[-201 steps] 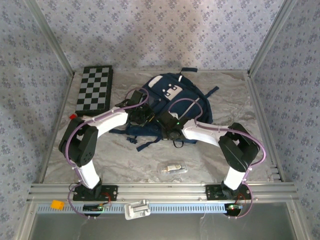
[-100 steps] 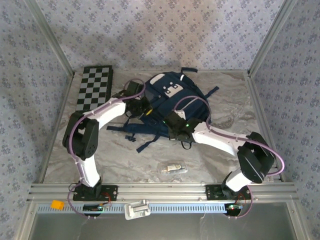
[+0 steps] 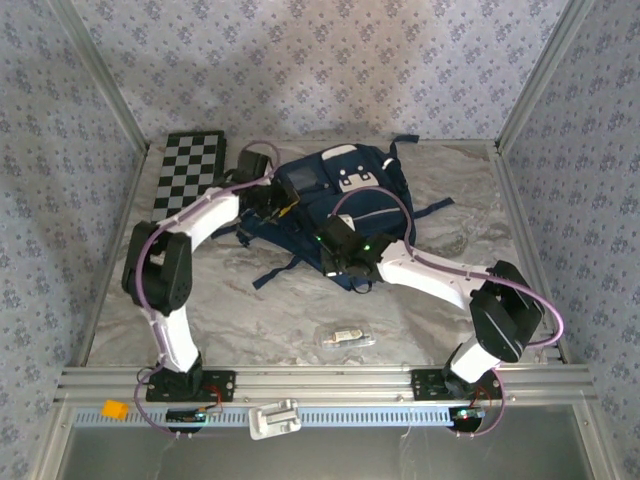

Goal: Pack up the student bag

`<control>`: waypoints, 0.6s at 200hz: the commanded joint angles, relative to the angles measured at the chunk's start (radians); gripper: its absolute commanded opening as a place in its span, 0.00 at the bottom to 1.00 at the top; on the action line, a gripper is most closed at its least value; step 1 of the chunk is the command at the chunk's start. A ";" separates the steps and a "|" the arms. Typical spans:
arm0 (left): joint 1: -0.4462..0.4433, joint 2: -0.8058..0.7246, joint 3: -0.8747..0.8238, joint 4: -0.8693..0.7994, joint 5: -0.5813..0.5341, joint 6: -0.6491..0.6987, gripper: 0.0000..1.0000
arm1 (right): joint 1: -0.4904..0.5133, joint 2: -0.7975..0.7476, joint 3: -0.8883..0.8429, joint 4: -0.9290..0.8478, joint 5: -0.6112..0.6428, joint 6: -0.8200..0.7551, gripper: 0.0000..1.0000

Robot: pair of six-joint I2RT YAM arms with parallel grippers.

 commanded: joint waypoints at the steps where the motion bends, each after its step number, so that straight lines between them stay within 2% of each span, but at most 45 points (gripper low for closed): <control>1: -0.025 -0.141 -0.138 0.085 0.034 -0.098 0.36 | 0.006 0.006 0.018 0.025 -0.012 0.028 0.00; 36: -0.112 -0.204 -0.330 0.272 0.024 -0.291 0.39 | 0.008 0.002 -0.004 0.048 -0.009 0.037 0.00; 60: -0.162 -0.155 -0.304 0.306 0.018 -0.348 0.39 | 0.008 0.010 0.002 0.044 -0.007 0.041 0.00; 103: -0.228 -0.110 -0.277 0.337 -0.065 -0.400 0.38 | 0.010 0.014 0.002 0.058 0.004 0.047 0.00; 120: -0.235 -0.094 -0.286 0.343 -0.109 -0.436 0.32 | 0.011 0.022 0.009 0.061 0.002 0.042 0.00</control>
